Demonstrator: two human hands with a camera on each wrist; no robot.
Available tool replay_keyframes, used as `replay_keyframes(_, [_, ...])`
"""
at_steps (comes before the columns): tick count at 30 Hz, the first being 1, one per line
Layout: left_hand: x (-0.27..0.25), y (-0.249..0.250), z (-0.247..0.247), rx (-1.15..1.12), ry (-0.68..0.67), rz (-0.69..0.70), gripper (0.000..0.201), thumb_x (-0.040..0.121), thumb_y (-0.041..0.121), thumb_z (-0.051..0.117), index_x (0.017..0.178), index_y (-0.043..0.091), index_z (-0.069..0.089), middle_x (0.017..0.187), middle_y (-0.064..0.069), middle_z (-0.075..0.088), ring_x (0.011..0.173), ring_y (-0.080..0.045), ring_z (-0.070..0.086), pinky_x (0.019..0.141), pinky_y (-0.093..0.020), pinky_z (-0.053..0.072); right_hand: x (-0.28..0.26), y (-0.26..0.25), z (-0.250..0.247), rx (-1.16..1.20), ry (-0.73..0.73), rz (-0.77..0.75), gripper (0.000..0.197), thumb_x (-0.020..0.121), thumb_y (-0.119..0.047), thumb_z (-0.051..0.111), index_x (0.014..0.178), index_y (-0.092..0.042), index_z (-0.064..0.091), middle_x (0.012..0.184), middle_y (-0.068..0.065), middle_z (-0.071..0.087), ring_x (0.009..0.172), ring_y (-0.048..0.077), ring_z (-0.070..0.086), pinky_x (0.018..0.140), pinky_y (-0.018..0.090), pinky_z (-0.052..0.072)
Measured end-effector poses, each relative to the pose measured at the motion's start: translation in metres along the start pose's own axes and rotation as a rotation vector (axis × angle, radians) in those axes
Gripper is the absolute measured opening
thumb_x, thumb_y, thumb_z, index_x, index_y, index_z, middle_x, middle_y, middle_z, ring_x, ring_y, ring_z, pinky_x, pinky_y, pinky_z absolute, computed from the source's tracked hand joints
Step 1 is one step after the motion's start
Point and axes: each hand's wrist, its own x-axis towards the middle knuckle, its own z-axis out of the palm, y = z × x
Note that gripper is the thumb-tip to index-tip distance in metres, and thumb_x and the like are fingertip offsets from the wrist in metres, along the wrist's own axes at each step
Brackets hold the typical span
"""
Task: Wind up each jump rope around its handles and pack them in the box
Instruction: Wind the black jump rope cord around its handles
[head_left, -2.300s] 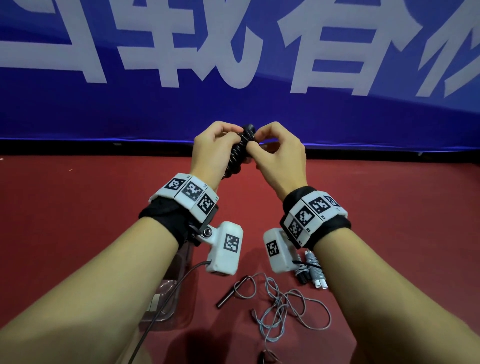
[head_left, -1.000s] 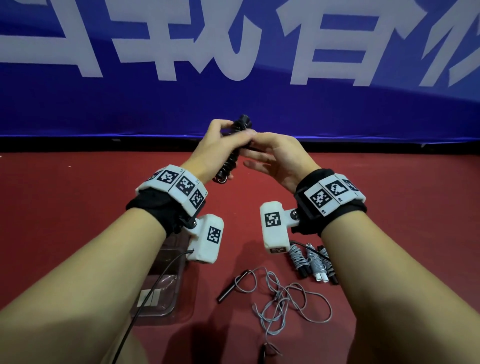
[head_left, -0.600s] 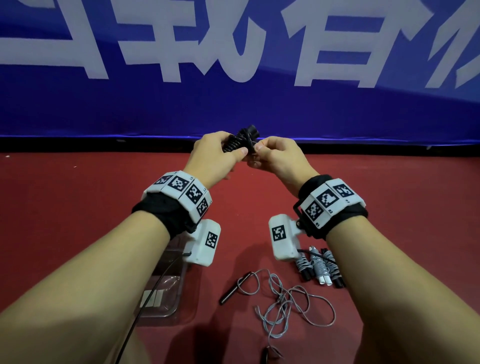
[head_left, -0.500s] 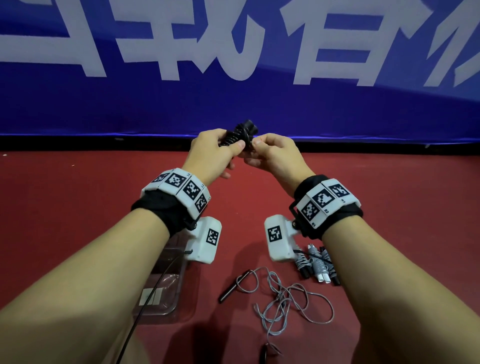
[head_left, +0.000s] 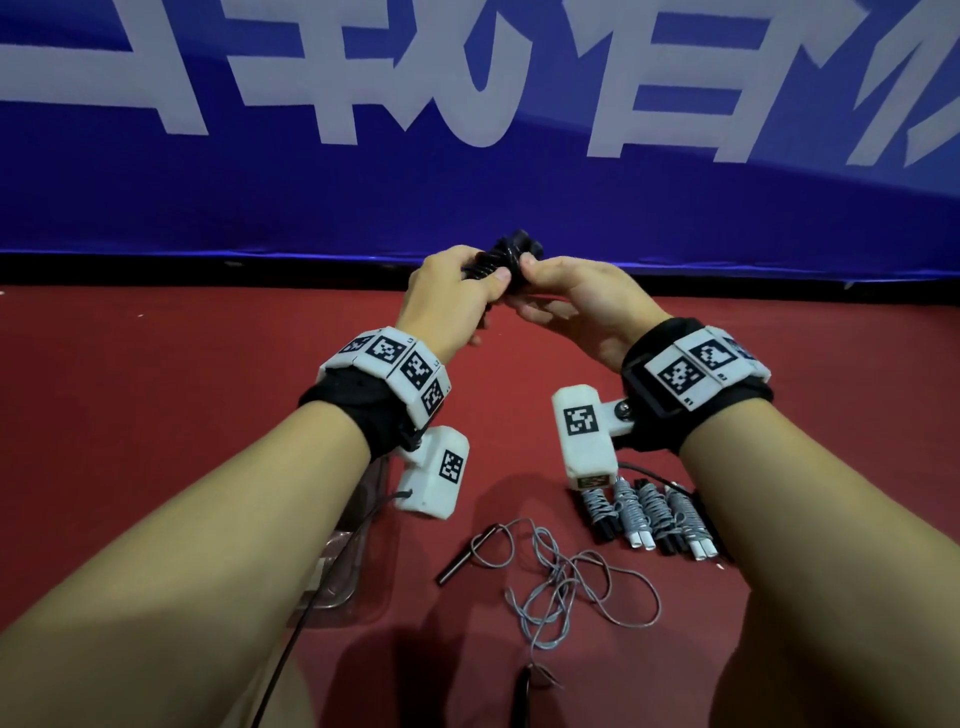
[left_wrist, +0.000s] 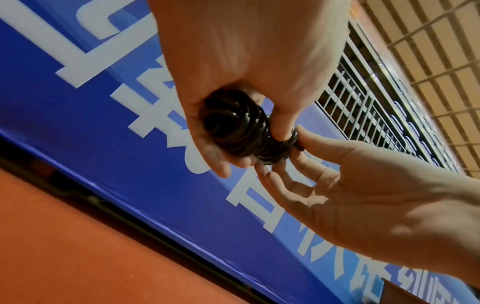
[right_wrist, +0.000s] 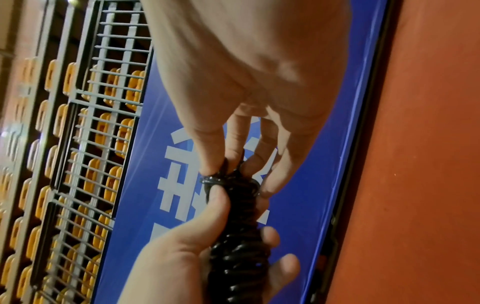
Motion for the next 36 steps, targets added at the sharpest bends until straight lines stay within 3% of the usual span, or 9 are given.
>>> replay_keyframes(7, [0.004, 0.004, 0.019, -0.069, -0.01, -0.035, 0.011, 0.094, 0.024, 0.068, 0.104, 0.02, 0.069, 0.086, -0.006, 0.072, 0.059, -0.019, 0.066, 0.05, -0.032, 0.054, -0.001, -0.011, -0.015, -0.055, 0.044, 0.048, 0.024, 0.096, -0.012, 0.068, 0.112, 0.006, 0.071, 0.108, 0.019, 0.075, 0.091, 0.023, 0.076, 0.08, 0.026, 0.059])
replay_keyframes(14, [0.009, -0.026, 0.021, -0.055, -0.159, -0.037, 0.028, 0.084, 0.011, 0.08, 0.105, 0.028, 0.072, 0.077, 0.005, 0.072, 0.054, -0.006, 0.061, 0.047, -0.02, 0.045, 0.005, 0.0, -0.029, -0.175, -0.077, 0.284, 0.056, 0.094, -0.058, 0.06, 0.121, -0.009, 0.063, 0.102, 0.01, 0.071, 0.1, 0.033, 0.075, 0.087, 0.045, 0.061])
replay_keyframes(16, [0.004, -0.041, 0.029, -0.093, -0.229, -0.039, 0.032, 0.083, 0.009, 0.081, 0.107, 0.03, 0.075, 0.082, 0.003, 0.074, 0.056, -0.006, 0.062, 0.049, -0.021, 0.046, 0.004, 0.024, -0.031, -0.188, -0.071, 0.234, 0.052, 0.098, -0.048, 0.061, 0.129, -0.007, 0.06, 0.103, 0.009, 0.071, 0.093, 0.03, 0.076, 0.078, 0.04, 0.063])
replay_keyframes(19, [-0.001, -0.075, 0.04, -0.123, -0.214, -0.092, 0.033, 0.085, 0.021, 0.082, 0.116, 0.028, 0.074, 0.105, 0.004, 0.075, 0.084, -0.007, 0.071, 0.065, -0.022, 0.053, 0.002, 0.074, -0.042, -0.031, 0.033, 0.206, 0.038, 0.097, -0.038, 0.067, 0.117, -0.006, 0.062, 0.097, 0.011, 0.074, 0.089, 0.033, 0.075, 0.073, 0.038, 0.063])
replay_keyframes(23, [-0.008, -0.121, 0.056, -0.286, -0.039, -0.432, 0.019, 0.097, 0.042, 0.067, 0.103, 0.024, 0.065, 0.116, -0.004, 0.07, 0.089, -0.023, 0.074, 0.061, -0.037, 0.06, -0.002, 0.142, -0.066, 0.239, 0.242, 0.138, 0.022, 0.094, -0.018, 0.072, 0.109, -0.008, 0.059, 0.111, 0.022, 0.072, 0.101, 0.044, 0.072, 0.082, 0.043, 0.063])
replay_keyframes(26, [-0.015, -0.157, 0.081, -0.404, -0.053, -0.52, 0.024, 0.1, 0.03, 0.066, 0.114, 0.01, 0.062, 0.116, -0.01, 0.068, 0.086, -0.028, 0.077, 0.064, -0.036, 0.063, -0.001, 0.193, -0.078, 0.369, 0.291, 0.134, 0.025, 0.088, -0.002, 0.074, 0.104, -0.01, 0.056, 0.109, 0.026, 0.069, 0.108, 0.049, 0.067, 0.095, 0.05, 0.056])
replay_keyframes(28, [-0.016, -0.178, 0.101, -0.44, -0.027, -0.562, 0.023, 0.098, 0.016, 0.068, 0.117, 0.003, 0.063, 0.116, -0.018, 0.07, 0.082, -0.026, 0.077, 0.062, -0.033, 0.062, 0.001, 0.222, -0.083, 0.35, 0.284, 0.172, 0.027, 0.086, 0.002, 0.074, 0.1, -0.013, 0.057, 0.106, 0.019, 0.07, 0.105, 0.045, 0.069, 0.094, 0.046, 0.054])
replay_keyframes(32, [-0.011, -0.219, 0.142, -0.367, -0.012, -0.635, 0.034, 0.091, 0.007, 0.076, 0.121, 0.004, 0.061, 0.12, -0.021, 0.069, 0.089, -0.024, 0.073, 0.066, -0.033, 0.064, 0.011, 0.278, -0.098, 0.185, 0.327, 0.205, 0.028, 0.078, -0.004, 0.082, 0.091, -0.016, 0.06, 0.104, 0.012, 0.07, 0.08, 0.024, 0.068, 0.066, 0.031, 0.053])
replay_keyframes(36, [-0.008, -0.264, 0.181, -0.237, -0.023, -0.604, 0.036, 0.085, -0.002, 0.078, 0.116, 0.01, 0.064, 0.129, -0.012, 0.062, 0.097, -0.021, 0.07, 0.067, -0.031, 0.062, 0.025, 0.319, -0.121, -0.165, 0.295, 0.195, 0.061, 0.075, -0.01, 0.087, 0.126, -0.019, 0.056, 0.119, 0.005, 0.066, 0.091, 0.014, 0.069, 0.076, 0.037, 0.061])
